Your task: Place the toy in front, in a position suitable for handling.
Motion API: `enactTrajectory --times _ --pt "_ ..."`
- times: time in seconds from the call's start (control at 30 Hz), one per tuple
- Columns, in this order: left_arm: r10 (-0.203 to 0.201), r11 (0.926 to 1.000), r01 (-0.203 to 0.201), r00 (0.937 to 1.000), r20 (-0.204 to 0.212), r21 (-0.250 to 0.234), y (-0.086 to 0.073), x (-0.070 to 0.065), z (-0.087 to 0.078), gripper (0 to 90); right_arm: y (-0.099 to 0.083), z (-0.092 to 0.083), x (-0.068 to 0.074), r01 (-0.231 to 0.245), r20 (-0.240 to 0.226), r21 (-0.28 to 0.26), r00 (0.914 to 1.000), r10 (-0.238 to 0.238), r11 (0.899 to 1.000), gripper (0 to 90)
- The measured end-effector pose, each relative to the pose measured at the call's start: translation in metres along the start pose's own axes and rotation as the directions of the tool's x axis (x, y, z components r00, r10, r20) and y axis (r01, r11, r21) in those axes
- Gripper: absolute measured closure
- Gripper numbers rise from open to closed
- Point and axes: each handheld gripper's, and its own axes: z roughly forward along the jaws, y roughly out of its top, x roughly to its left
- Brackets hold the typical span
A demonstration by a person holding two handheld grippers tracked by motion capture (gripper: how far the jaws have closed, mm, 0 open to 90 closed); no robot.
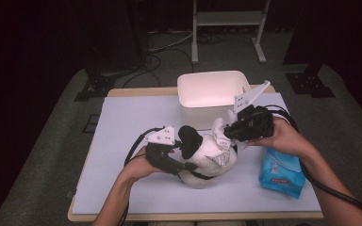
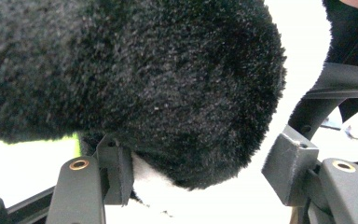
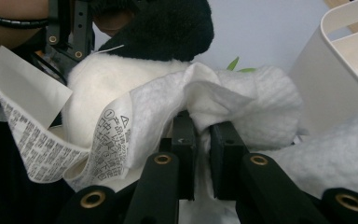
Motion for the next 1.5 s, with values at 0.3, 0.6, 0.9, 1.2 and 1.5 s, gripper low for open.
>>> enactTrajectory --times 0.3,0.6,0.9,1.2,1.5 --pt "0.001 0.9990 -0.001 0.9999 -0.017 0.044 0.017 0.003 0.001 36.3 -0.003 -0.009 0.004 0.003 -0.014 -0.015 0.9999 -0.003 1.000 81.2" --pt "0.028 0.9949 -0.020 0.9969 -0.074 0.099 0.031 0.002 -0.013 37.5 -0.002 -0.007 0.005 0.011 -0.020 -0.028 0.9997 -0.012 1.000 81.2" --pt "0.019 0.9929 -0.011 0.9975 -0.068 0.119 0.031 0.004 -0.009 37.5 0.001 -0.002 0.006 0.018 -0.026 -0.030 0.9995 -0.019 0.999 81.2" --pt "0.028 0.9894 -0.017 0.9970 -0.072 0.144 0.034 0.005 -0.008 38.0 -0.009 0.000 -0.001 -0.014 -0.032 -0.037 0.9994 0.013 0.999 81.2" --pt "0.048 0.9787 -0.037 0.9975 -0.052 0.202 0.047 0.004 0.000 38.3 -0.007 -0.004 0.000 -0.001 -0.017 -0.046 0.9998 0.001 0.999 81.2"
